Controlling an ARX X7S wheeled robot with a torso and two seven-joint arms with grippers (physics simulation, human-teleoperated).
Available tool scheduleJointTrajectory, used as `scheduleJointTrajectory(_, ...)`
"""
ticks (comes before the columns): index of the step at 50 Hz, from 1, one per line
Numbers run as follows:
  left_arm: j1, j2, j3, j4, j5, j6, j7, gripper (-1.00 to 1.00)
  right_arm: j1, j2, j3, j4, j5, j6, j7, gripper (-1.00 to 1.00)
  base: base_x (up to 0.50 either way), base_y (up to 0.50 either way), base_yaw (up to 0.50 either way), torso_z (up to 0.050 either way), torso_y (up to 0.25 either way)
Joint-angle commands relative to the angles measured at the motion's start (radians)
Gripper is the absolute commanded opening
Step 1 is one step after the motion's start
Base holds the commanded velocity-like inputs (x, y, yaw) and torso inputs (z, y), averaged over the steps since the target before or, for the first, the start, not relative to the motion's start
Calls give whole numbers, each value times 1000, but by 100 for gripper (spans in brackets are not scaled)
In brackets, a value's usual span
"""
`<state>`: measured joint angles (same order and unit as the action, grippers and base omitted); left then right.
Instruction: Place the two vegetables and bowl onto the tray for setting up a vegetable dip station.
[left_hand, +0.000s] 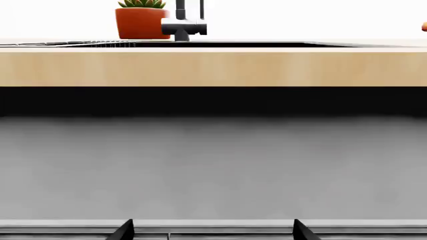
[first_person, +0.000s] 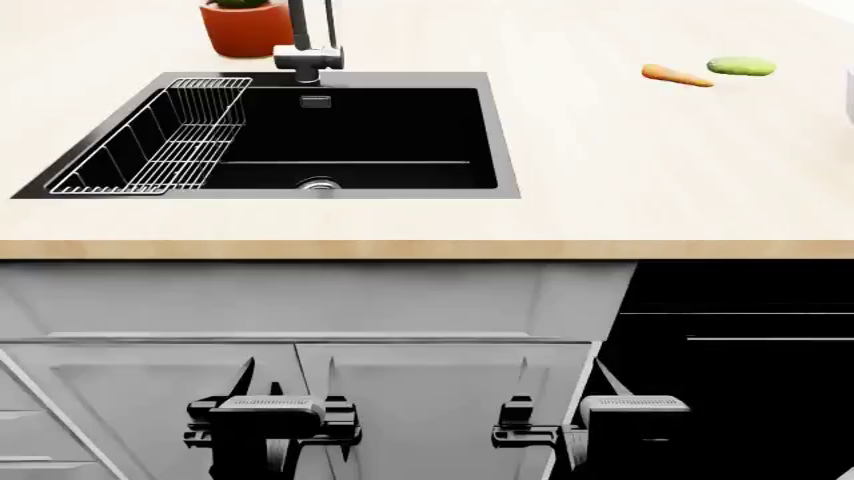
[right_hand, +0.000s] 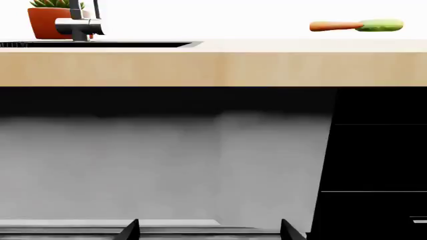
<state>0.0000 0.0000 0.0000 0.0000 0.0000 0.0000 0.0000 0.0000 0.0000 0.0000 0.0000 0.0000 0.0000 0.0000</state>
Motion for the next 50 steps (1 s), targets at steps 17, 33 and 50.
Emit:
scheduleJointTrajectory(17, -272, -9, 94, 929, -15, -1002, -40, 100, 218, 72, -126, -789, 69, 907, 83, 100, 0, 0, 0, 0, 0)
scheduleJointTrajectory(33, -1374, -326, -32, 527, -1935, -1405, -1501, 100, 1085, 295, 54, -638, 1141, 1565, 1054, 100, 0, 0, 0, 0, 0)
scheduleJointTrajectory(50, -1396, -405, -87, 495, -1880, -1388, -1409, 100, 1279, 433, -16, -544, 1813, 1464, 1382, 100, 0, 0, 0, 0, 0)
